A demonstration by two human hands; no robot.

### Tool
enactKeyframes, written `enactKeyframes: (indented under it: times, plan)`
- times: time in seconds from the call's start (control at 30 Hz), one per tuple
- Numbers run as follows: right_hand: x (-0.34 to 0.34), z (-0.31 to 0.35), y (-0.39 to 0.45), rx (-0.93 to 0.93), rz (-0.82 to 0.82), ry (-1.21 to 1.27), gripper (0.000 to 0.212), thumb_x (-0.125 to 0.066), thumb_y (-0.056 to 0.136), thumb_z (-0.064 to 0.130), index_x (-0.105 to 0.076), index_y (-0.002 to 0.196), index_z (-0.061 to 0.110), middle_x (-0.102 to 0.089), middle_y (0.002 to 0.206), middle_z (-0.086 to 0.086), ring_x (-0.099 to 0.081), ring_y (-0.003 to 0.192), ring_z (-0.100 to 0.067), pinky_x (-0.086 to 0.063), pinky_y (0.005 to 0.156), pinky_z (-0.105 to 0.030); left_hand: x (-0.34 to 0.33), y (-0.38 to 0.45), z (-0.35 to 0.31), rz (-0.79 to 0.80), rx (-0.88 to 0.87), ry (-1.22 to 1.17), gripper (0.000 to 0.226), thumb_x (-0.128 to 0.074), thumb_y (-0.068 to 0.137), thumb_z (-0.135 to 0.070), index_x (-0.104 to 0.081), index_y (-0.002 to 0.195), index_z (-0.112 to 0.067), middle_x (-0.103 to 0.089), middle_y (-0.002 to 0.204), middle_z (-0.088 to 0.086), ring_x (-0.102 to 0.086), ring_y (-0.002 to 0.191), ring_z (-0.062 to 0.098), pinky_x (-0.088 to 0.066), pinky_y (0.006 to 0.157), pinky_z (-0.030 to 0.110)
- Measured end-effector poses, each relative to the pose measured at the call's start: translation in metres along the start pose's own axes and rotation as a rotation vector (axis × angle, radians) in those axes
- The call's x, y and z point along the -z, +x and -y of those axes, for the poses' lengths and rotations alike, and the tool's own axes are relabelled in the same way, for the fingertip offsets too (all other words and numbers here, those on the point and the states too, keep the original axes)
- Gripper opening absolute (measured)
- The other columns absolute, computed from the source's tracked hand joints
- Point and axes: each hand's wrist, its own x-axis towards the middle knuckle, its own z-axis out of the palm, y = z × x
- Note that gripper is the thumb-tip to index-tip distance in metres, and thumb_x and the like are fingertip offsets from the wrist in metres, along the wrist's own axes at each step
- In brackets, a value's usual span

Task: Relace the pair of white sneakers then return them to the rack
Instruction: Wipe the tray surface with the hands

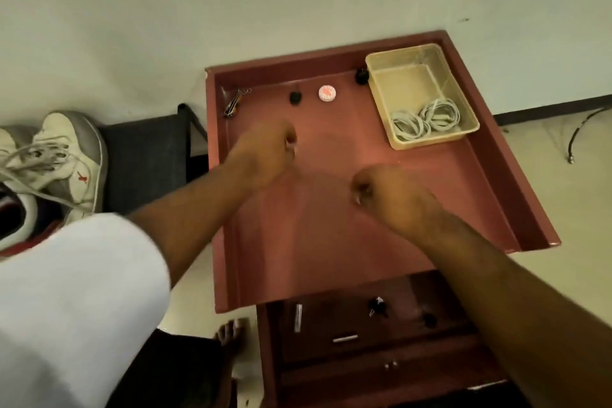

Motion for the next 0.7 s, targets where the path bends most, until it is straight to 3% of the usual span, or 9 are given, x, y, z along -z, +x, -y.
enactKeyframes:
  times: [0.07,0.17,0.33,0.4,0.47,0.53,0.6,0.7]
  plan:
    - [0.008,0.001,0.043,0.048,-0.130,0.034,0.039,-0.056,0.088,0.009,-0.064,0.125,0.018,-0.063,0.126,-0.008,-0.060,0.113,-0.026,-0.047,0.098,-0.036,0.002,0.041,0.009,-0.094,0.004,-0.055,0.037,-0.057,0.088,-0.012,-0.063,0.125,-0.015,-0.060,0.125,0.010,-0.057,0.115,0.027,-0.045,0.100,0.034]
    - [0.018,0.004,0.108,0.163,-0.253,0.026,0.052,-0.051,0.088,0.004,-0.050,0.139,0.012,-0.051,0.139,-0.014,-0.050,0.126,-0.031,-0.037,0.107,-0.035,-0.001,0.092,0.011,-0.099,-0.061,-0.026,0.038,-0.057,0.087,-0.015,-0.062,0.125,-0.017,-0.059,0.122,0.015,-0.056,0.115,0.034,-0.045,0.096,0.036]
    - [0.021,0.010,0.167,0.119,-0.210,-0.187,0.051,-0.050,0.095,0.011,-0.040,0.144,0.013,-0.038,0.145,-0.021,-0.046,0.125,-0.044,-0.037,0.105,-0.041,-0.015,0.120,0.011,-0.135,-0.009,0.034,0.026,-0.058,0.090,-0.015,-0.069,0.113,-0.010,-0.059,0.122,0.018,-0.058,0.110,0.036,-0.044,0.091,0.035]
    - [0.022,0.016,0.174,0.097,-0.176,-0.311,0.042,-0.050,0.096,0.013,-0.048,0.138,0.011,-0.046,0.142,-0.020,-0.048,0.123,-0.042,-0.040,0.101,-0.041,-0.018,0.117,0.012,-0.177,-0.005,0.052,0.025,-0.054,0.090,-0.017,-0.068,0.109,-0.009,-0.061,0.118,0.018,-0.059,0.109,0.037,-0.045,0.090,0.038]
    - [0.022,0.022,0.173,0.138,-0.168,-0.334,0.023,-0.048,0.097,0.014,-0.060,0.115,0.006,-0.059,0.124,-0.020,-0.057,0.112,-0.039,-0.044,0.085,-0.037,-0.017,0.107,0.009,-0.166,0.004,0.110,0.024,-0.053,0.091,-0.017,-0.065,0.109,-0.007,-0.062,0.118,0.019,-0.059,0.109,0.039,-0.047,0.090,0.040]
    - [0.017,0.022,0.161,0.160,-0.166,-0.284,0.010,-0.048,0.094,0.012,-0.057,0.092,0.010,-0.063,0.108,-0.021,-0.060,0.098,-0.038,-0.039,0.071,-0.032,-0.017,0.087,0.002,-0.108,0.012,0.223,0.023,-0.055,0.091,-0.013,-0.062,0.111,-0.004,-0.059,0.122,0.022,-0.057,0.112,0.041,-0.046,0.091,0.043]
    - [0.009,0.020,0.140,0.162,-0.165,-0.214,0.009,-0.050,0.090,0.012,-0.059,0.090,0.009,-0.062,0.106,-0.021,-0.059,0.095,-0.039,-0.042,0.073,-0.034,-0.019,0.055,-0.004,-0.052,-0.019,0.288,0.020,-0.053,0.092,-0.009,-0.059,0.111,-0.003,-0.058,0.122,0.022,-0.055,0.114,0.042,-0.044,0.091,0.045]
    - [-0.006,0.016,0.089,0.161,-0.134,-0.139,0.015,-0.053,0.088,0.012,-0.064,0.098,0.008,-0.059,0.105,-0.020,-0.058,0.093,-0.038,-0.047,0.076,-0.037,-0.031,-0.012,-0.003,-0.041,-0.009,0.156,0.017,-0.051,0.091,-0.013,-0.060,0.104,-0.008,-0.060,0.114,0.017,-0.057,0.105,0.039,-0.044,0.083,0.042]
